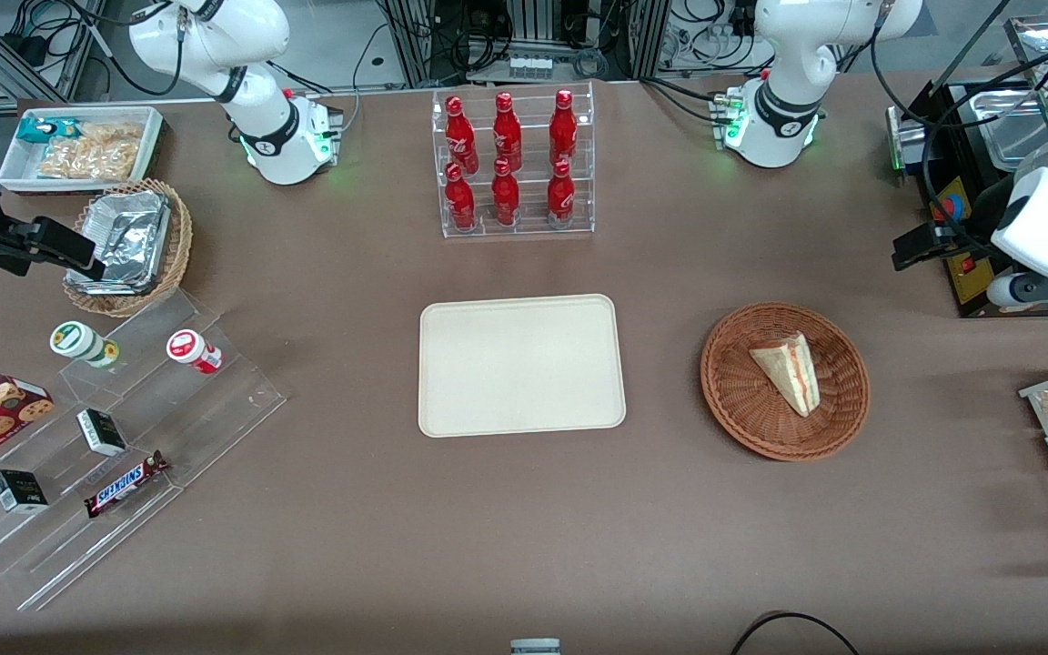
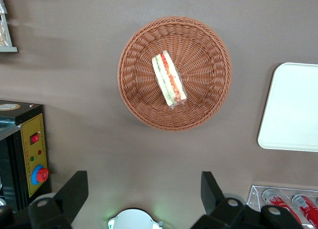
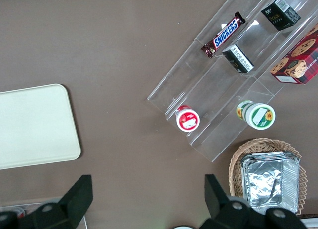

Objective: Place sandwich from basket to tray
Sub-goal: 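Move the left gripper over the wicker basket above the sandwich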

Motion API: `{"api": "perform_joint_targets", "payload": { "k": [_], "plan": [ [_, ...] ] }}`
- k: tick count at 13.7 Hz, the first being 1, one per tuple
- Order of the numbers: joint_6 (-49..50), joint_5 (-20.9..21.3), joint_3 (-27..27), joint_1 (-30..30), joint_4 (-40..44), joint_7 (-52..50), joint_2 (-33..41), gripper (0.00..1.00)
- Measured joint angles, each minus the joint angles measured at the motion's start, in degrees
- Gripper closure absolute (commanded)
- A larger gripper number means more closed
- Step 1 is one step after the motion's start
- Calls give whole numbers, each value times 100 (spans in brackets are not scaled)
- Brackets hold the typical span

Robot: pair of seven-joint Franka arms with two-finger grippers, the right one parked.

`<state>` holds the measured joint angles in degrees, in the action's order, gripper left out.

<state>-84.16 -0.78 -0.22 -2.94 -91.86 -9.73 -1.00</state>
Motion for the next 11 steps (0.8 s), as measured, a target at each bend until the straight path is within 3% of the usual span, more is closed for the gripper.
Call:
{"api": "perform_joint_targets", "payload": {
  "k": [7,11],
  "plan": [
    [-26,101,-70,-2,-130,18,-288,0],
    [-815,108,-79,-43,-759,18,-519,0]
  ]
}}
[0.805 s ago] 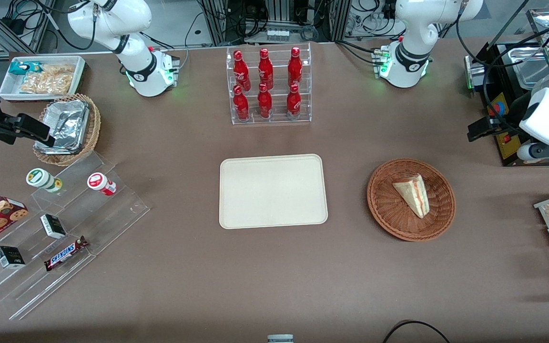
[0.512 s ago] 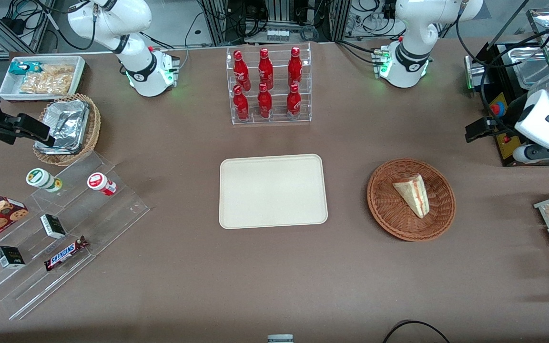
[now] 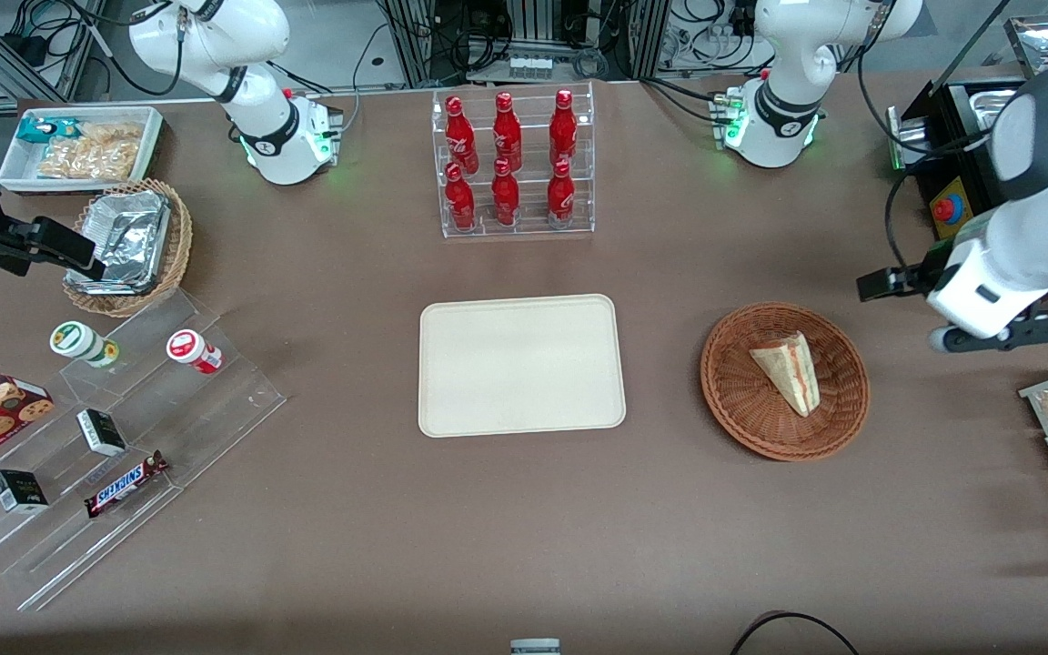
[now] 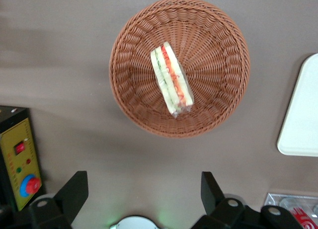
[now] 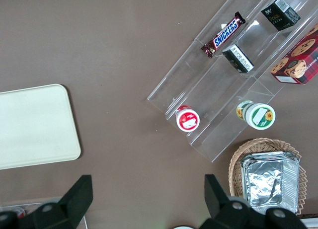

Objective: Place sandwich from basket to tray
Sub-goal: 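Move the left gripper over the wicker basket above the sandwich, then lower the open left gripper around the wrapped sandwich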

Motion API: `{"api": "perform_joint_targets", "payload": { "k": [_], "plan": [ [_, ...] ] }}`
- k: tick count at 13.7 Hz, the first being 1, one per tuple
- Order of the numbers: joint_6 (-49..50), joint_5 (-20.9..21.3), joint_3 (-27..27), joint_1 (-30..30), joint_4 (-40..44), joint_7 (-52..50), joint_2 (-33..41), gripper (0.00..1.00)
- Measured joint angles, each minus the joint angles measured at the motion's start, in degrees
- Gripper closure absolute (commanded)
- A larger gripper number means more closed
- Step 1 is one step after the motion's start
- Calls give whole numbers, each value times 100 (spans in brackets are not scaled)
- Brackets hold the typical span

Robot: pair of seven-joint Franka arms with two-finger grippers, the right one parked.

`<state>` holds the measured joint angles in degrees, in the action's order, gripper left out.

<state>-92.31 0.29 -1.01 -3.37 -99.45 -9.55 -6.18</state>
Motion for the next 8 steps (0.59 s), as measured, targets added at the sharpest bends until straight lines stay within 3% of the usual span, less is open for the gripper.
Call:
{"api": "perform_joint_targets", "payload": {
  "k": [8],
  "plan": [
    [-2287,3,-93,-15,-1753,-153,-40,0]
  ]
}}
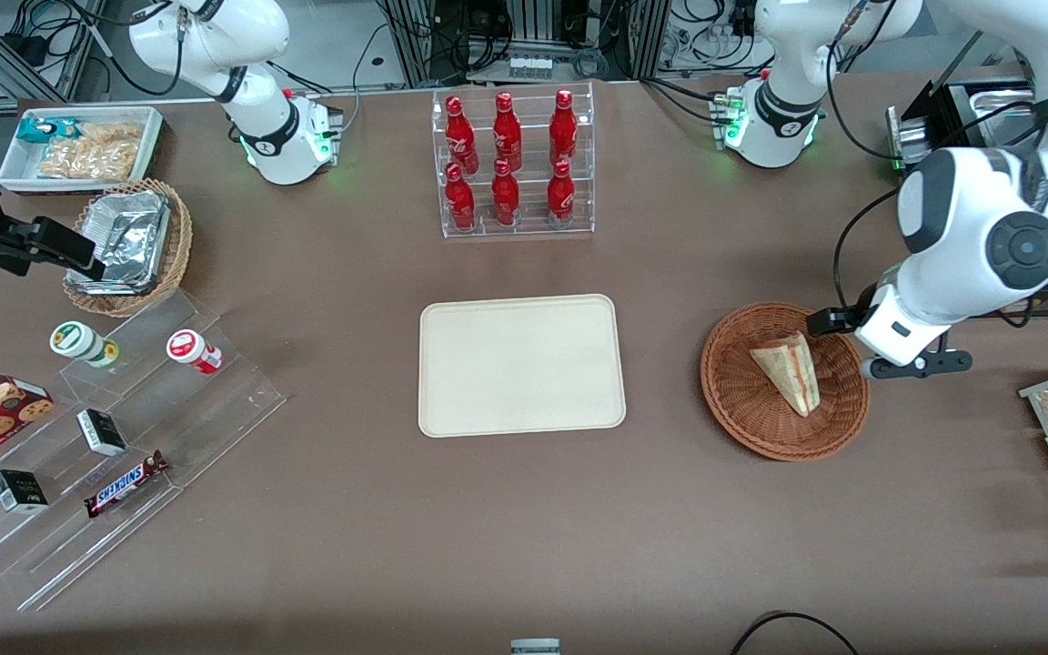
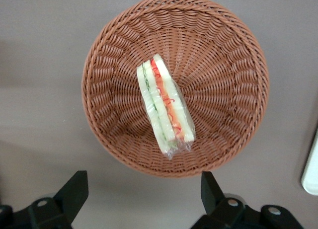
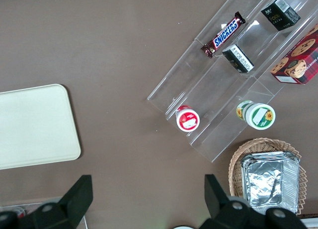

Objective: Place sandwich from basket to tray
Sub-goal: 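Lower the open left gripper around the wrapped sandwich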

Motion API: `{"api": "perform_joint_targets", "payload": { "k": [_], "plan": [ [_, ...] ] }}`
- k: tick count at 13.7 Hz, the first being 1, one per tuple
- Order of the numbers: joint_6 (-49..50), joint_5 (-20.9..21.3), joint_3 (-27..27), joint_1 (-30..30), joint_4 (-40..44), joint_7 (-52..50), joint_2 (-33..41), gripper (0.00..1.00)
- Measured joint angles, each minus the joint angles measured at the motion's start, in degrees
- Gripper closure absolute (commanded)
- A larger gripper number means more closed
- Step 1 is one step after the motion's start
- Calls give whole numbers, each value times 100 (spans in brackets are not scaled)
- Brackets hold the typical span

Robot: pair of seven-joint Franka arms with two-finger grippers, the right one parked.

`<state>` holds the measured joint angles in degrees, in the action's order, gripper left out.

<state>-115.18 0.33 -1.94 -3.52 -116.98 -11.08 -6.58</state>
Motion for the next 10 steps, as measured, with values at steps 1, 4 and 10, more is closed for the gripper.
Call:
{"api": "perform_joint_targets", "payload": {
  "k": [1,4,10],
  "plan": [
    [-330,0,-25,-1,-221,-149,-2,0],
    [-1349,0,-162,-7,-864,-768,-38,0],
    [-1695,0,-278,-10,-1017,-2151,-254,0]
  ]
}}
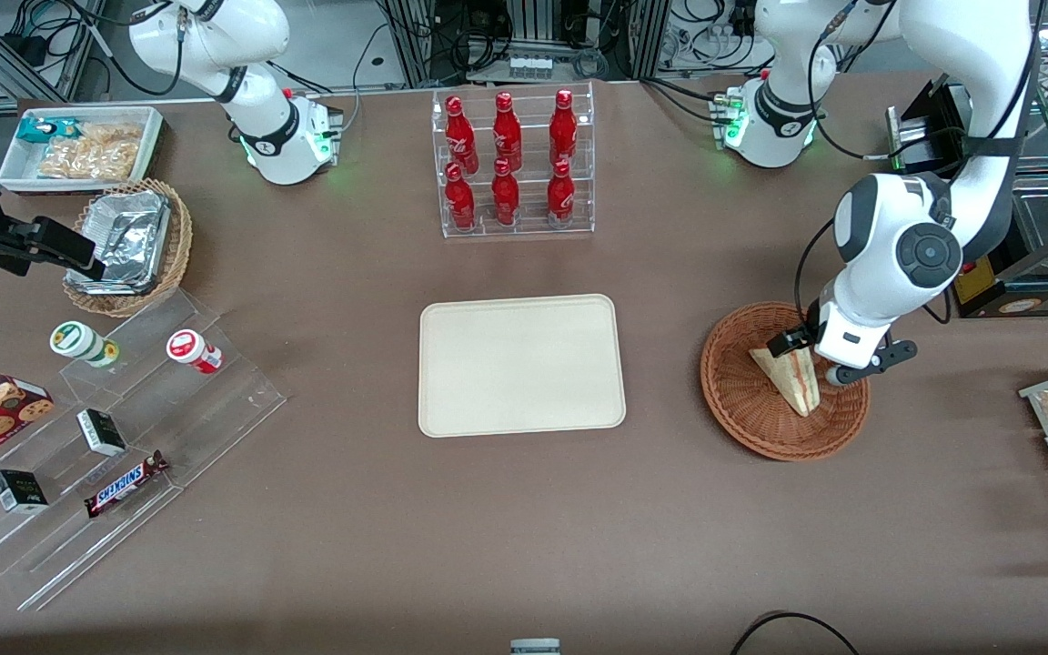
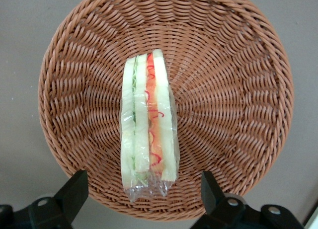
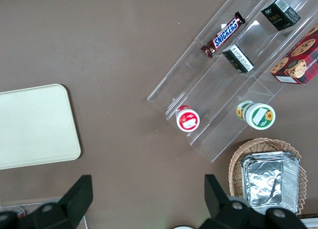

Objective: Place sandwich from basket to tray
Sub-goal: 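Lower the open left gripper around the wrapped sandwich, then close the left gripper on the sandwich and lift it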

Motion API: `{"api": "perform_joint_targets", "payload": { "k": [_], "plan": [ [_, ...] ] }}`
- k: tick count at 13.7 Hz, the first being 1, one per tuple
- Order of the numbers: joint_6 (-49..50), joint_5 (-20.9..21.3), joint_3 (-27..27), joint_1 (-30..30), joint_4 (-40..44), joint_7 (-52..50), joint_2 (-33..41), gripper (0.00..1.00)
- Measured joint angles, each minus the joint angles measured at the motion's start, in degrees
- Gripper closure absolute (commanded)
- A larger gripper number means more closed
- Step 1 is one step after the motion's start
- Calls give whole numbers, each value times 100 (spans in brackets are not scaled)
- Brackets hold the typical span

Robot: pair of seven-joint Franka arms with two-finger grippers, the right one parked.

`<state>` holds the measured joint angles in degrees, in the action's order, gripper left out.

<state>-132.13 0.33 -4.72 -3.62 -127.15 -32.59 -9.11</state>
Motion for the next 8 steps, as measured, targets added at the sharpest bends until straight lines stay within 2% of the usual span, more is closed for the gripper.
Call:
{"api": "perform_joint_targets", "payload": {
  "k": [6,7,8],
  "plan": [
    [-442,0,3,2,-11,-811,-454,1],
    [-451,0,3,3,-11,-839,-510,16],
    [-456,-1,4,3,-10,-843,-547,52]
  ]
}}
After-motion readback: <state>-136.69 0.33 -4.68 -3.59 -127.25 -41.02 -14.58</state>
